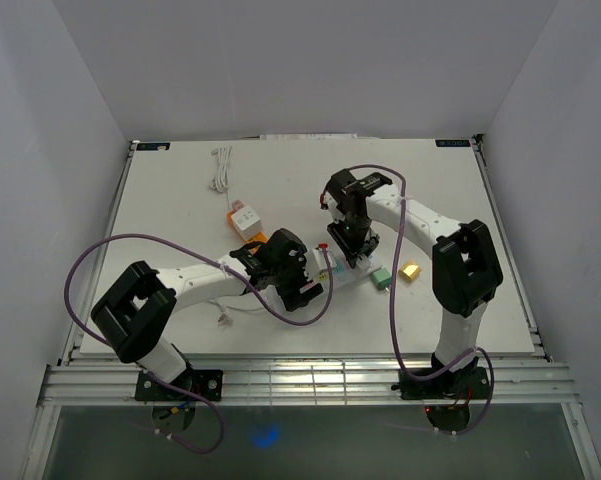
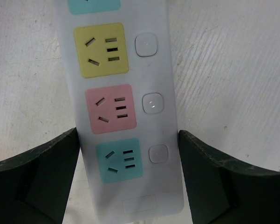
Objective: Insert the plug
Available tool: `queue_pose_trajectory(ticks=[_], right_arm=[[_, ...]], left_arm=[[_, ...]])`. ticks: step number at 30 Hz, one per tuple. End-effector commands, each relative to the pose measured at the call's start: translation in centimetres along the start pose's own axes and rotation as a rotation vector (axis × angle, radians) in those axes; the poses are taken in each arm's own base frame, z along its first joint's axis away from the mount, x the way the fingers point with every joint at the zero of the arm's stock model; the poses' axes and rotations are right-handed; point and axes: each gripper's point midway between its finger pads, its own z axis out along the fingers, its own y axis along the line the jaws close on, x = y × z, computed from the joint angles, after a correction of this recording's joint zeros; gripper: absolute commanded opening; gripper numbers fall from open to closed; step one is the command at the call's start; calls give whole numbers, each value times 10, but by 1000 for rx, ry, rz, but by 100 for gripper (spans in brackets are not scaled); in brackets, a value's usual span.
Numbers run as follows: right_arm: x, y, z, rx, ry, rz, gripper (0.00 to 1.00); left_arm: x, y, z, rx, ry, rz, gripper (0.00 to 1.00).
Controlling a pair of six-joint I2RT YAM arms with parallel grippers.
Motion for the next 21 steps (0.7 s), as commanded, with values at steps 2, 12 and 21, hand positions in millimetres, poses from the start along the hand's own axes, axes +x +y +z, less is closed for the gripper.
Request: queue_pose_trajectory(ticks=[2,12,21], right_arm=[[-22,-4,-6,13,-67,10,8],[-26,-3,0,4,-64,9,8],[-13,-7,1,19,-29,14,8]], left_arm=[[-2,-1,-4,5,-8,5,78],[-2,-2,-5,10,-9,5,78],[1,-1,-2,6,6,-4,78]])
